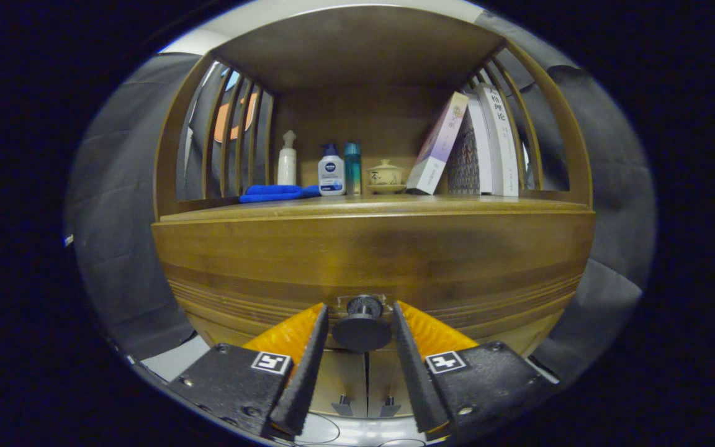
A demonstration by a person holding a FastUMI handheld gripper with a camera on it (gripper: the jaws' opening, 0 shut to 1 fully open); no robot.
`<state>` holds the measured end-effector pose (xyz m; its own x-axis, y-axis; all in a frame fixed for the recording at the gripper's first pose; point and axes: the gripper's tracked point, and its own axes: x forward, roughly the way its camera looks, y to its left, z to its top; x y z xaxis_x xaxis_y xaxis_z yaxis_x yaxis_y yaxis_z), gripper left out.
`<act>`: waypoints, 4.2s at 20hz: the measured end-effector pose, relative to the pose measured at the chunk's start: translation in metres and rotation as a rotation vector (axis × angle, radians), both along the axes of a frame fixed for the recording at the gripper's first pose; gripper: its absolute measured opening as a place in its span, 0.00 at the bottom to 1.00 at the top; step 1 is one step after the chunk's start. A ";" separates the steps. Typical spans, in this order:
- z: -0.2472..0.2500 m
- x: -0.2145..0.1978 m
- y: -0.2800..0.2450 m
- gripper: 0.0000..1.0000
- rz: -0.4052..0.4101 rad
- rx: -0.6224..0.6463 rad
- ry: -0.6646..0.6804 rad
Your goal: Pull open the drawer, take out the items inside it, and place them on the countertop above the cabinet.
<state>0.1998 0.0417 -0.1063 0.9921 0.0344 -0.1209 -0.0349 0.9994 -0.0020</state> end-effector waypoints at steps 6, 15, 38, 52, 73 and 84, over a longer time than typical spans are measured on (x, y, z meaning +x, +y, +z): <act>0.000 0.000 0.002 0.42 0.002 0.017 0.015; -0.002 -0.025 0.000 0.37 0.011 -0.001 0.028; -0.024 -0.169 -0.008 0.36 0.029 0.000 0.049; -0.031 -0.214 -0.006 0.50 0.045 0.034 0.092; 0.191 -0.148 0.003 0.99 0.036 0.056 0.143; 0.088 -0.070 0.015 0.99 -0.020 -0.060 0.657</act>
<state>0.1302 0.0563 -0.0180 0.7117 -0.0090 -0.7024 -0.0294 0.9987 -0.0426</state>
